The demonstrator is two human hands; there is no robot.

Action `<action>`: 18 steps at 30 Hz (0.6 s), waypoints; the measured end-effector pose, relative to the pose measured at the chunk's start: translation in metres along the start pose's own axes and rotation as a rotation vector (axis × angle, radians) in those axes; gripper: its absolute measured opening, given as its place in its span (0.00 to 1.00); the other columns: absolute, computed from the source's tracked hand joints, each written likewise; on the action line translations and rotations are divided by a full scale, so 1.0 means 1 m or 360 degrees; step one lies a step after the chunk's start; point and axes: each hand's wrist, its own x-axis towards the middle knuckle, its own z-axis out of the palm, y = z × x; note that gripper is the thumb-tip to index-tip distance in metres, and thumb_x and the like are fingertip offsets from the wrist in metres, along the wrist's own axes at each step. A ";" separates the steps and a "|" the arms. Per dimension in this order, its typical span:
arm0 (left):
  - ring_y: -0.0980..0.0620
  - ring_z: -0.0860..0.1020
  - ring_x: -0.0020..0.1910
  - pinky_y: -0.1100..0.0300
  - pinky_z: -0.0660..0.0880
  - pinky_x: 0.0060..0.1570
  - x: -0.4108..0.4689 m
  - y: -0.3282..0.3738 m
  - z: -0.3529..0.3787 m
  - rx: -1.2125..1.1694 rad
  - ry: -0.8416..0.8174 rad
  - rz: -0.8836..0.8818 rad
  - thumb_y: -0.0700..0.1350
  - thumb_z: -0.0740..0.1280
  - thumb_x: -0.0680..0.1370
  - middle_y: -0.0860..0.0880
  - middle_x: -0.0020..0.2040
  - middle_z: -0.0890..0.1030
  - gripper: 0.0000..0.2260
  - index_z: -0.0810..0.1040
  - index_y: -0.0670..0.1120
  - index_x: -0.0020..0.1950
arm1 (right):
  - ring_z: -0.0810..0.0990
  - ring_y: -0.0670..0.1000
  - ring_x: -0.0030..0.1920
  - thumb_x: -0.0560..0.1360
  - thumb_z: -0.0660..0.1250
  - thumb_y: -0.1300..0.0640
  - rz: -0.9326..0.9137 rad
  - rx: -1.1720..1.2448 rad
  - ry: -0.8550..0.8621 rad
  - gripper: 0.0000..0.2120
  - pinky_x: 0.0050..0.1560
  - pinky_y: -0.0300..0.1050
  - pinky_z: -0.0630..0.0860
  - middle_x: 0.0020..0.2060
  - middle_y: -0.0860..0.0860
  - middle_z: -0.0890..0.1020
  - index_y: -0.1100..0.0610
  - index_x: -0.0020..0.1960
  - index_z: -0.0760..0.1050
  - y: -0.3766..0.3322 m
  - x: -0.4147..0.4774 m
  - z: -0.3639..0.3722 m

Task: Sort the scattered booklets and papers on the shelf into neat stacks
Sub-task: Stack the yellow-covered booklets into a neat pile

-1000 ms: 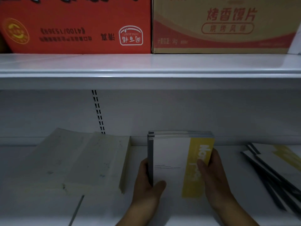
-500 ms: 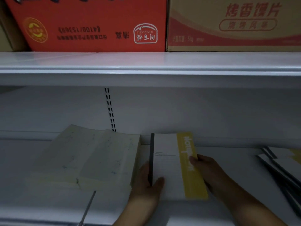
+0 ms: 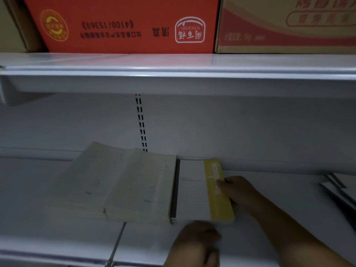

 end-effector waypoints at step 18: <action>0.58 0.75 0.47 0.66 0.72 0.45 0.007 0.011 0.005 0.0086 0.0358 0.0105 0.48 0.63 0.63 0.52 0.43 0.85 0.13 0.85 0.50 0.40 | 0.82 0.49 0.50 0.74 0.64 0.61 -0.0217 0.0388 0.0106 0.18 0.58 0.53 0.77 0.41 0.43 0.84 0.40 0.36 0.81 0.023 -0.055 0.006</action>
